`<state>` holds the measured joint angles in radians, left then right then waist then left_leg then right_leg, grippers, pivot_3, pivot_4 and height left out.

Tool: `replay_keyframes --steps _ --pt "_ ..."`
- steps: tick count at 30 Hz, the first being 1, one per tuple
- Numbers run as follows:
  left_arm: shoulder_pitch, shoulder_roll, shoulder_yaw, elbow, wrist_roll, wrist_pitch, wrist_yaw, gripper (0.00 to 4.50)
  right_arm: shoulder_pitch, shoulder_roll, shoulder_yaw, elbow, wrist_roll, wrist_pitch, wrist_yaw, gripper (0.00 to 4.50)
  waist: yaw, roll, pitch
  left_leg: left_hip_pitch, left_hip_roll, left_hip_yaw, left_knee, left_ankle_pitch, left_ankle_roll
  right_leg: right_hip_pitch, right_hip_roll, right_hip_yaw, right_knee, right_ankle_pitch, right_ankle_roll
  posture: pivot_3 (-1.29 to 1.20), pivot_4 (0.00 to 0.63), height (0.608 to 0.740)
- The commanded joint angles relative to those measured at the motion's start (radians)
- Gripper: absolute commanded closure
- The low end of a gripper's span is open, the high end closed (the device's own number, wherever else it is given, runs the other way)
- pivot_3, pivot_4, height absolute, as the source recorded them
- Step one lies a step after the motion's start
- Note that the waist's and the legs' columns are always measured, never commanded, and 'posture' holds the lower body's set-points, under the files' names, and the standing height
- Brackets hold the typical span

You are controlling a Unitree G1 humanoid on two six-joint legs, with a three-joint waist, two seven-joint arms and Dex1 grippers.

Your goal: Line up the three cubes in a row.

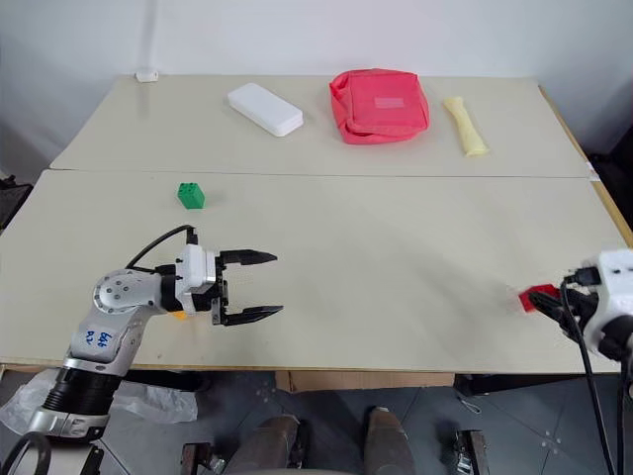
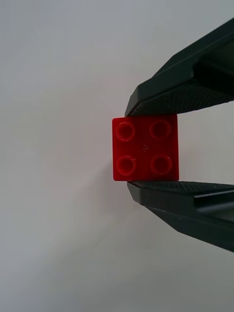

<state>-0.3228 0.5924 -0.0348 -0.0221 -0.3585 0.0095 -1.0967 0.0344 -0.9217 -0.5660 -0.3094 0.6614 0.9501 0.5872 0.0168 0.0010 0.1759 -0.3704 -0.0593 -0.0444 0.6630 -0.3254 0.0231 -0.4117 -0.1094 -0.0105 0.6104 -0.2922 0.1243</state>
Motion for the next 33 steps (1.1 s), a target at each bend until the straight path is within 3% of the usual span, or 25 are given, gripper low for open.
replay_keyframes --steps 1,7,12,16,21,33 --pt "0.03 0.021 0.045 -0.022 -0.039 0.006 -0.015 0.0 -0.194 -0.082 0.203 -0.128 0.052 -0.13 0.25 3.05 -0.014 0.001 0.0 0.0 0.0 0.001 0.0 0.0 0.0 0.0 0.0 0.0 0.0 0.0 0.0 0.0 0.15 0.74" --pt "0.046 0.026 0.057 0.007 -0.022 0.006 -0.004 0.0 -0.613 -0.055 0.658 0.013 -0.089 -0.132 0.439 3.05 -0.014 -0.001 0.001 -0.002 0.002 -0.003 0.001 -0.001 -0.002 0.0 0.0 -0.003 0.0 0.0 0.0 0.0 0.15 0.74" --pt "0.071 0.022 0.083 -0.036 -0.046 0.017 0.02 0.0 -0.744 -0.012 0.905 0.107 -0.251 -0.227 0.582 3.05 -0.003 -0.002 0.001 -0.005 -0.001 -0.004 0.003 -0.002 0.001 -0.002 -0.002 -0.003 0.001 0.0 0.0 0.0 0.15 0.74" --pt "0.147 0.05 0.13 -0.09 -0.066 0.031 0.027 0.0 -0.78 0.058 0.969 0.179 -0.349 -0.294 0.572 3.05 -0.009 -0.002 0.001 -0.006 -0.001 -0.004 0.003 -0.005 0.001 -0.004 -0.002 -0.006 0.001 0.0 0.0 0.0 0.15 0.74" --pt "0.179 0.073 0.168 -0.088 -0.061 0.038 0.051 0.0 -0.76 0.067 1.013 0.188 -0.454 -0.403 0.606 3.05 -0.013 -0.002 0.001 -0.006 -0.001 -0.004 0.003 -0.005 0.001 -0.004 -0.002 -0.01 0.001 0.0 0.0 0.0 0.15 0.74" --pt "0.17 0.092 0.173 -0.016 -0.018 -0.029 0.046 0.0 -0.741 0.138 1.021 0.165 -0.516 -0.413 0.642 3.05 -0.023 -0.002 0.0 -0.004 0.001 -0.002 0.004 -0.006 -0.001 -0.003 0.0 -0.01 0.002 0.0 -0.001 0.0 0.15 0.74"
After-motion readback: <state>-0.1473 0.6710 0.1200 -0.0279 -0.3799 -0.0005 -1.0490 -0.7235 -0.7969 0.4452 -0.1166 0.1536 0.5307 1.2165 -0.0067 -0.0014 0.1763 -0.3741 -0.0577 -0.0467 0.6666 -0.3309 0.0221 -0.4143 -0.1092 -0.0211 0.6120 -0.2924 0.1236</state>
